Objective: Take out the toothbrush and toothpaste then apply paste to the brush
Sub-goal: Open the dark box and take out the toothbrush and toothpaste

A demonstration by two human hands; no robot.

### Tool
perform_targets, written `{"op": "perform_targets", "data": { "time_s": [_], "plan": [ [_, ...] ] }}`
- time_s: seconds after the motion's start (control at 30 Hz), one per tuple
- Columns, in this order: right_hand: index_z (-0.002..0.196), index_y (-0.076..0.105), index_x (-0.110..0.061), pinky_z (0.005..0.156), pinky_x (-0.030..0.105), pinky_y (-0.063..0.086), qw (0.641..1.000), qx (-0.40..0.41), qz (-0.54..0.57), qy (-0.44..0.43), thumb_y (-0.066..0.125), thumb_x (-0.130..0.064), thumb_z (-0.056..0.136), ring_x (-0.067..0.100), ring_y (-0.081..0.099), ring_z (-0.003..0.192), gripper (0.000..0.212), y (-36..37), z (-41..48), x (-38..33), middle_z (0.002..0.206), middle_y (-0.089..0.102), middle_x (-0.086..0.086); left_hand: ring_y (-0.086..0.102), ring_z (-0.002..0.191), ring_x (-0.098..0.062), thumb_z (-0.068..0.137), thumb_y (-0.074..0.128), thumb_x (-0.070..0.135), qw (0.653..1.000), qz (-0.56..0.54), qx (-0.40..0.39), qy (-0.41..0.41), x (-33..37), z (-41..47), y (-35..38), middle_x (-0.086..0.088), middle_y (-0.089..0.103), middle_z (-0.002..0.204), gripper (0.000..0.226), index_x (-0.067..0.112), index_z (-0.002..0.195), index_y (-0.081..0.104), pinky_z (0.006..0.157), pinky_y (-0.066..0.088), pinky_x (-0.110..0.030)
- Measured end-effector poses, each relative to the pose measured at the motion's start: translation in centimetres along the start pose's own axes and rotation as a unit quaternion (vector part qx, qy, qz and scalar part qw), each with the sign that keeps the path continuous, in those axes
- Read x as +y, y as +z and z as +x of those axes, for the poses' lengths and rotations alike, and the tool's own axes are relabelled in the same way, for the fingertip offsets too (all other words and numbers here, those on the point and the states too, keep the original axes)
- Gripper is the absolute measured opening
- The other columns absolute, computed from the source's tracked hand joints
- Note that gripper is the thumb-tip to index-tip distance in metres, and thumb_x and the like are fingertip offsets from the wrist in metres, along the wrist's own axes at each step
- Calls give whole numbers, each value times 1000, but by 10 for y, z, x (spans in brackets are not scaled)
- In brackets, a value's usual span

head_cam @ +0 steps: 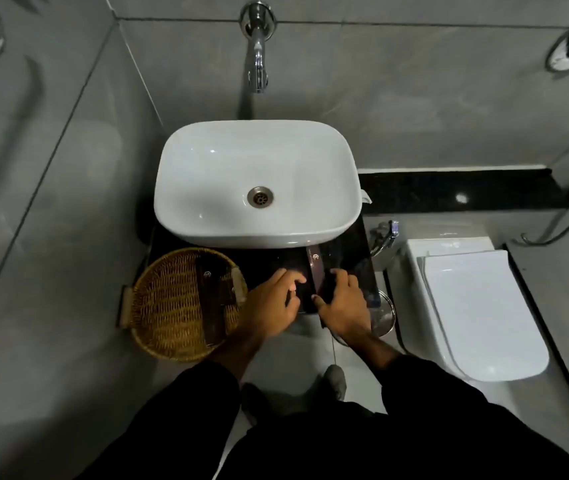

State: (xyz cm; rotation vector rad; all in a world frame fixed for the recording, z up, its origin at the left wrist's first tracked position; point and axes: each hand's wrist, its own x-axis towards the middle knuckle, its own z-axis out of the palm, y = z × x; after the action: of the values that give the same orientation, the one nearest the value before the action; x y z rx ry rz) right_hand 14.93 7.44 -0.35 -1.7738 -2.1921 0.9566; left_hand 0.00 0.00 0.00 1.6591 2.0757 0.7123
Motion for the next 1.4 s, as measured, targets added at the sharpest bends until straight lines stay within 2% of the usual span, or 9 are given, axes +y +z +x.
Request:
{"op": "perform_targets", "data": {
  "time_s": [0.2, 0.37, 0.6, 0.7, 0.83, 0.93, 1.17, 1.3, 1.4],
  "plan": [
    [131, 47, -13, 86, 50, 54, 999, -20, -44, 1, 74, -24, 82, 40, 60, 108, 57, 9, 3, -13, 125, 53, 17, 67, 103, -16, 95, 45, 31, 996, -3, -71, -48, 8, -5, 24, 6, 70, 115, 29, 31, 118, 63, 84, 51, -27],
    [124, 40, -15, 80, 53, 54, 997, -13, -79, 16, 64, -16, 87, 43, 61, 106, 45, 9, 7, -13, 120, 57, 17, 68, 103, -17, 99, 39, 39, 996, -17, -62, -56, 9, -18, 48, 2, 72, 118, 37, 30, 131, 56, 80, 48, -24],
    [124, 38, -21, 84, 50, 55, 998, -42, -19, 50, 80, -32, 73, 44, 64, 102, 67, 1, 0, -15, 118, 62, 16, 67, 104, -15, 100, 36, 41, 998, -33, -27, -54, 1, -20, 50, 5, 69, 119, 37, 30, 131, 51, 80, 50, -25],
    [118, 37, -25, 77, 48, 57, 998, -44, -4, 35, 77, -36, 71, 39, 68, 92, 62, -9, -17, -9, 111, 66, 11, 66, 104, -14, 97, 36, 52, 990, -63, 30, -122, 6, -15, 46, 6, 65, 122, 50, 29, 140, 39, 75, 42, -21],
    [116, 37, -30, 72, 46, 59, 996, -62, -60, 5, 81, -31, 61, 32, 69, 89, 70, -19, -49, 5, 111, 66, 4, 60, 122, -20, 96, 36, 55, 972, -153, 12, -178, 15, 2, 44, -1, 55, 142, 63, 25, 151, 28, 95, 50, -32],
    [112, 36, -30, 71, 41, 59, 993, -78, -90, -6, 83, -32, 62, 28, 68, 87, 69, -22, -63, 12, 110, 67, 2, 67, 110, -23, 99, 36, 49, 975, -170, 6, -144, 21, 8, 44, -5, 62, 134, 46, 26, 138, 42, 89, 58, -41],
    [116, 38, -25, 60, 30, 40, 986, -47, -160, -30, 83, -32, 68, 28, 69, 86, 67, -31, -67, 17, 113, 64, 5, 66, 89, -16, 100, 34, 47, 972, -165, 21, -165, 26, 15, 48, -1, 69, 106, 35, 22, 114, 53, 74, 55, -30],
    [118, 35, -24, 60, 31, 42, 983, -47, -169, -44, 84, -33, 69, 27, 69, 88, 70, -31, -70, 16, 117, 62, 4, 68, 91, -18, 99, 28, 52, 963, -177, 30, -201, 31, 20, 49, 2, 67, 100, 41, 24, 111, 55, 82, 58, -39],
    [118, 37, -24, 60, 33, 43, 983, -43, -174, -47, 83, -33, 69, 28, 69, 87, 68, -35, -71, 16, 116, 62, 4, 70, 96, -23, 99, 31, 52, 938, -251, 16, -238, 33, 22, 48, -8, 69, 106, 41, 23, 112, 56, 85, 59, -48]
  ]
}}
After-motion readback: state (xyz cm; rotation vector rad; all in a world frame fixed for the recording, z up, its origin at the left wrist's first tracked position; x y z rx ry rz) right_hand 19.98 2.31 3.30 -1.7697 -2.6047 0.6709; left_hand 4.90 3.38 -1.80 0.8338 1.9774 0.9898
